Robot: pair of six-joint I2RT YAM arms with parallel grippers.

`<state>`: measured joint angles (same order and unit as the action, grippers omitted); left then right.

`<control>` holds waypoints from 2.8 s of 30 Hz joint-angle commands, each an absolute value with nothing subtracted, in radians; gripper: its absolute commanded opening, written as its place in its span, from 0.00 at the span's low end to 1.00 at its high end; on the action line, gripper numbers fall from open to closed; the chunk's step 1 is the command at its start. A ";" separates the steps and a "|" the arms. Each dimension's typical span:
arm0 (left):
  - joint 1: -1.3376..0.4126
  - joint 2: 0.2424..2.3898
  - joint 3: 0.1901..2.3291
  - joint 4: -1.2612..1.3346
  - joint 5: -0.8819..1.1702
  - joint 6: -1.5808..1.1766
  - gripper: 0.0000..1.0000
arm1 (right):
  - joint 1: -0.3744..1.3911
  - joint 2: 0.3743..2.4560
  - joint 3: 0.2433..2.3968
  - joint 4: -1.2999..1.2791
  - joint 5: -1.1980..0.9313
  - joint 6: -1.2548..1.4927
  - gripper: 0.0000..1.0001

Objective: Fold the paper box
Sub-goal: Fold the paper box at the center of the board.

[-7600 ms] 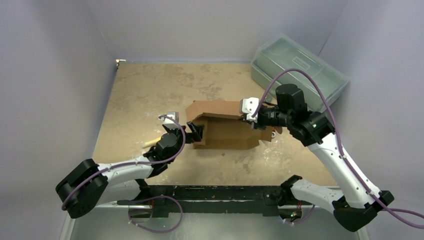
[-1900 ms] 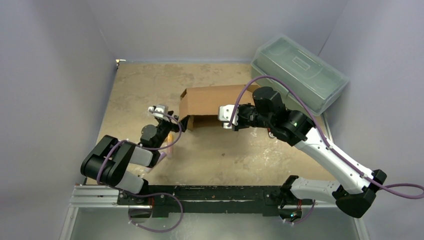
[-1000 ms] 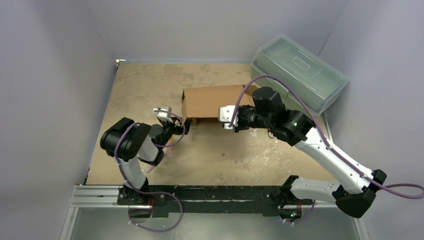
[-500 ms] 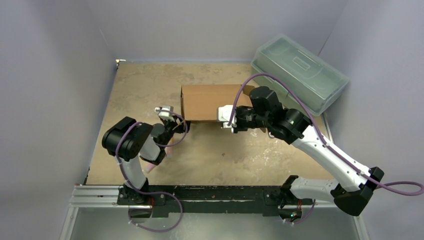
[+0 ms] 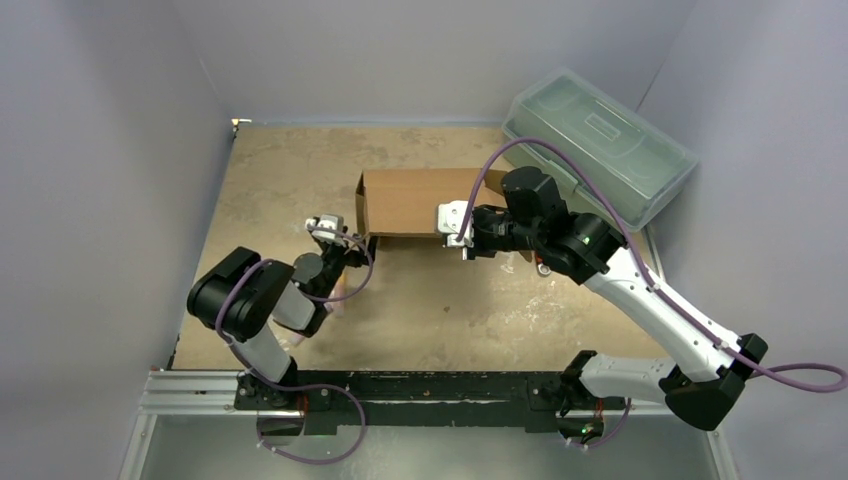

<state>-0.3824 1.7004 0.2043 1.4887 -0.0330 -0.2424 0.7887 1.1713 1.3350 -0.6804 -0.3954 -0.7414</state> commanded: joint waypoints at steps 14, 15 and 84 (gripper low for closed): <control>-0.388 1.320 0.070 1.423 0.094 -0.363 0.89 | 0.737 1.145 1.325 -0.659 -0.481 -0.701 0.00; -0.388 1.277 0.074 1.363 0.084 -0.360 0.89 | 0.732 1.143 1.323 -0.659 -0.480 -0.703 0.00; -0.216 1.824 0.339 1.766 0.097 -0.264 0.65 | 0.725 1.494 1.705 -0.853 -0.630 -0.619 0.00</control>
